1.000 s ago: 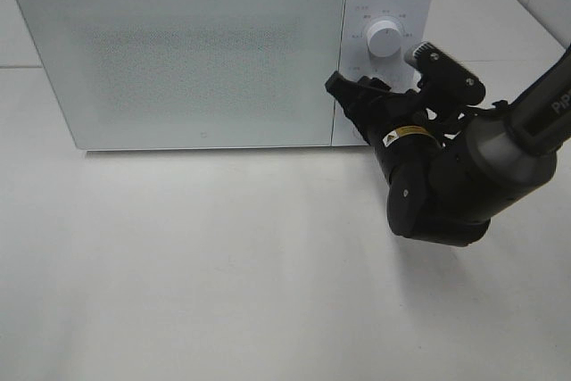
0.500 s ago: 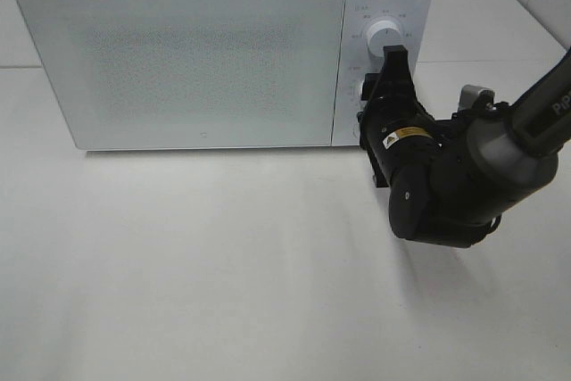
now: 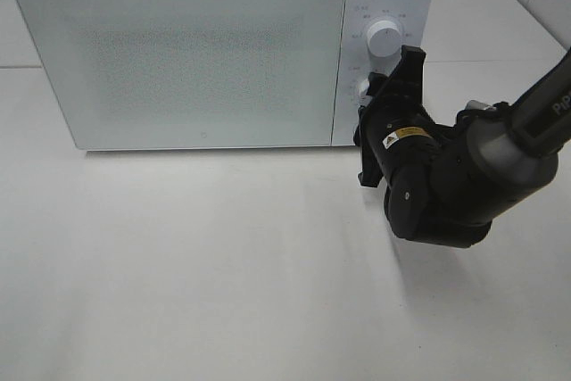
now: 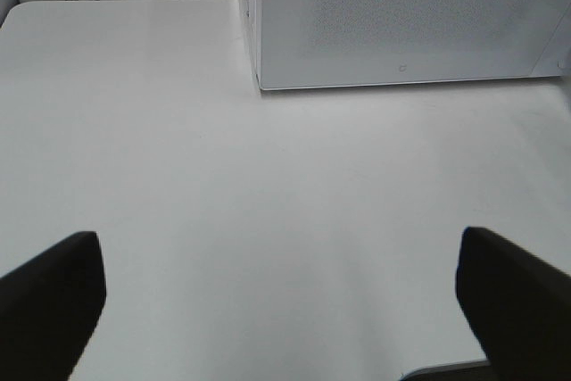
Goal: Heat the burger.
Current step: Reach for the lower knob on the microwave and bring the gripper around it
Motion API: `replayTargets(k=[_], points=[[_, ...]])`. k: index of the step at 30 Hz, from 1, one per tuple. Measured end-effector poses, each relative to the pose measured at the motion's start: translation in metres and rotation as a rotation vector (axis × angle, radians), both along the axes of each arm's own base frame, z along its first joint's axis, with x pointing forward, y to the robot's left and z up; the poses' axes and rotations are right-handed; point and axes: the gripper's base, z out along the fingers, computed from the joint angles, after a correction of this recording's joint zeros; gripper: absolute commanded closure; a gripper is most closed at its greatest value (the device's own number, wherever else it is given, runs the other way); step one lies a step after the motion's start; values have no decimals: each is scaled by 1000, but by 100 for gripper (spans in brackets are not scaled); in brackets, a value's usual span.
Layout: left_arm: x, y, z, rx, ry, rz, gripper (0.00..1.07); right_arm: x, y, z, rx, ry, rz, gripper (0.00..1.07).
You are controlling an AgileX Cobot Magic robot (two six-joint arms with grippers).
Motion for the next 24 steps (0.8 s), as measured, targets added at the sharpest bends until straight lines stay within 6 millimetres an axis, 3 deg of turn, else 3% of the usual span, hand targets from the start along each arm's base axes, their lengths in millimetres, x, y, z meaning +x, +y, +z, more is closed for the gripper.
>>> replayTargets(k=[12, 18, 20, 23, 24], points=[[0, 0, 0, 0, 0, 0, 6, 0, 0, 0, -15, 0, 0, 93], [0, 0, 0, 0, 0, 0, 6, 0, -1, 0, -48, 5, -15, 75], [0, 0, 0, 0, 0, 0, 6, 0, -2, 0, -72, 6, -21, 62], [0, 0, 0, 0, 0, 0, 6, 0, -1, 0, -78, 5, -24, 58], [0, 0, 0, 0, 0, 0, 6, 0, -1, 0, -90, 6, -27, 52]])
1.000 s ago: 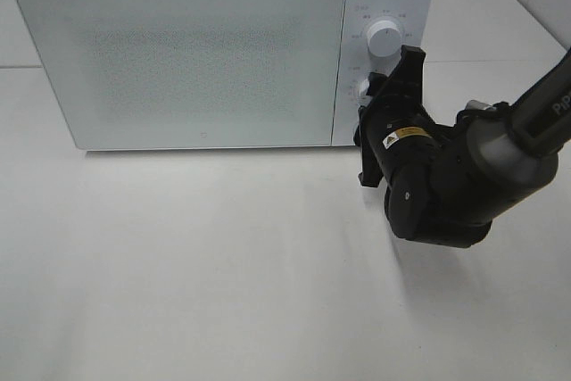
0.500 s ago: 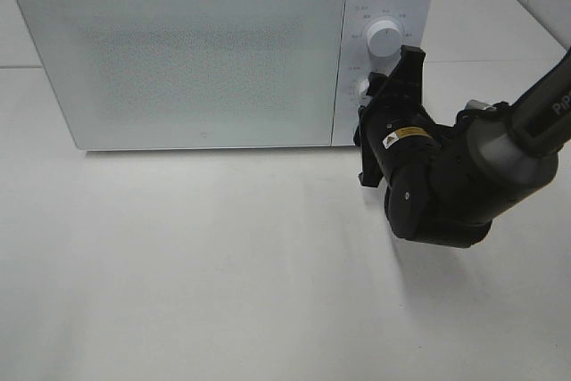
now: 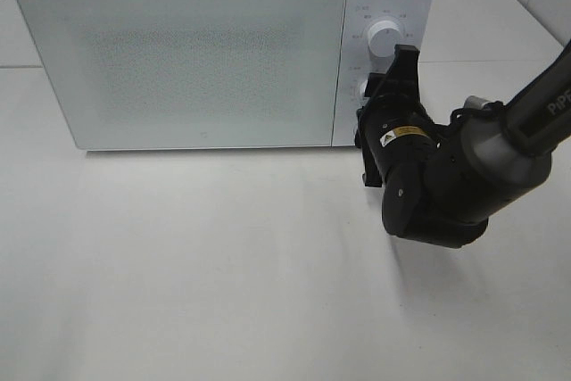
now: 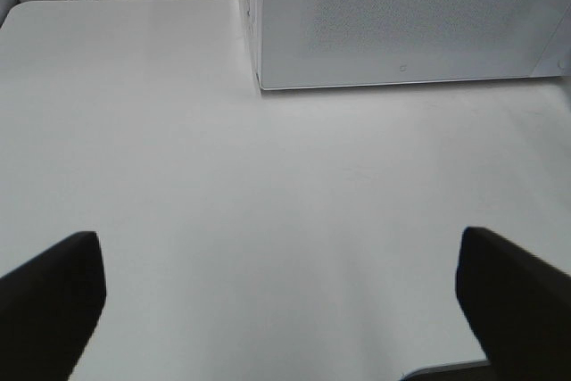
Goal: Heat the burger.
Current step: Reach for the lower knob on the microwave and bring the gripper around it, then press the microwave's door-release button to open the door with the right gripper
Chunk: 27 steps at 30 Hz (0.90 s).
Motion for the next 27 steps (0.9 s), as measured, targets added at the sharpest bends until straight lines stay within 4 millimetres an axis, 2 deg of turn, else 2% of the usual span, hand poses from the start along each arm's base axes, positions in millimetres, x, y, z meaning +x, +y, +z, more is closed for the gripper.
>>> replayTargets(k=[2, 4, 6, 15, 20, 27], points=[[0, 0, 0, 0, 0, 0, 6, 0, 2, 1, -10, -4, 6, 49], [0, 0, 0, 0, 0, 0, 6, 0, 3, 2, -17, -6, 8, 39], [0, 0, 0, 0, 0, 0, 6, -2, 2, 5, -28, -7, 9, 36], [0, 0, 0, 0, 0, 0, 6, -18, -8, 19, -166, 11, 68, 34], [0, 0, 0, 0, 0, 0, 6, -31, -6, 35, -288, 54, 205, 34], [0, 0, 0, 0, 0, 0, 6, -42, -4, 43, -469, 171, 365, 34]])
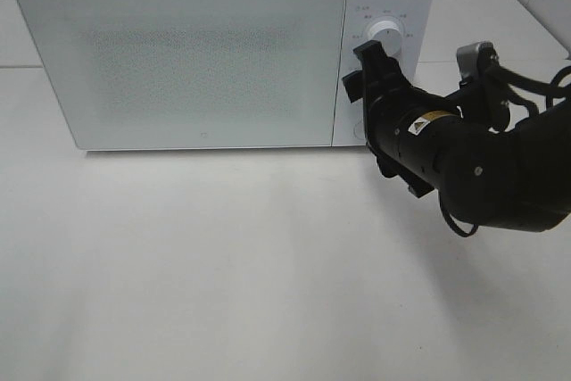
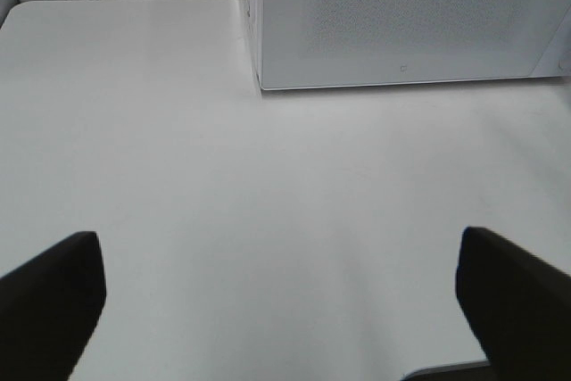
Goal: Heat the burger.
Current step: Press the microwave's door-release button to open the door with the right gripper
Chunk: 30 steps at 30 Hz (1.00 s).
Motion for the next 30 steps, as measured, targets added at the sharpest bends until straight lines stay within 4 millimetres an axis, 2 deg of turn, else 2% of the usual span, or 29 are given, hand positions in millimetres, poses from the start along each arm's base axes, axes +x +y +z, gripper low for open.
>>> replayTargets(k=[4, 15, 22, 30], points=[[0, 0, 0, 0, 0, 0, 6, -9, 2, 10, -209, 41, 170, 34], [0, 0, 0, 0, 0, 0, 6, -28, 4, 33, -585, 15, 530, 34], [0, 0, 0, 0, 0, 0, 6, -42, 4, 48, -758, -32, 745, 34], [0, 0, 0, 0, 0, 0, 6, -63, 2, 56, -822, 15, 959, 34]])
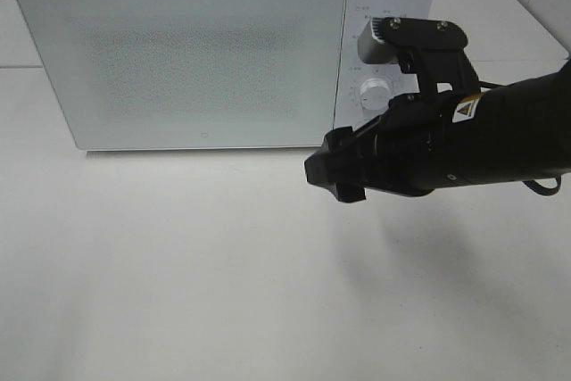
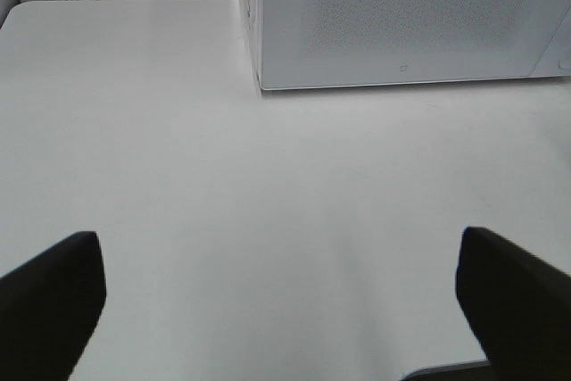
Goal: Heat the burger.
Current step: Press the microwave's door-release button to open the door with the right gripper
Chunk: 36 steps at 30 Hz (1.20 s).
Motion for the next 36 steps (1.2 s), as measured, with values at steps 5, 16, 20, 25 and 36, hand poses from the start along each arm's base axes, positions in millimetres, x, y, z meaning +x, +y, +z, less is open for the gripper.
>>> replayTargets(k=[5, 16, 20, 25, 36], points=[[0, 0, 0, 0, 0, 0, 6, -10, -2, -2, -48, 75, 63, 34], [0, 0, 0, 0, 0, 0, 6, -34, -10, 12, -86, 185, 156, 34], [0, 0, 0, 0, 0, 0, 6, -49, -18, 28, -90, 187, 200, 34], [0, 0, 0, 0, 0, 0, 6, -65, -29, 46, -104, 159, 237, 34], [0, 0, 0, 0, 0, 0, 6, -80, -82, 70, -105, 176, 58, 34]])
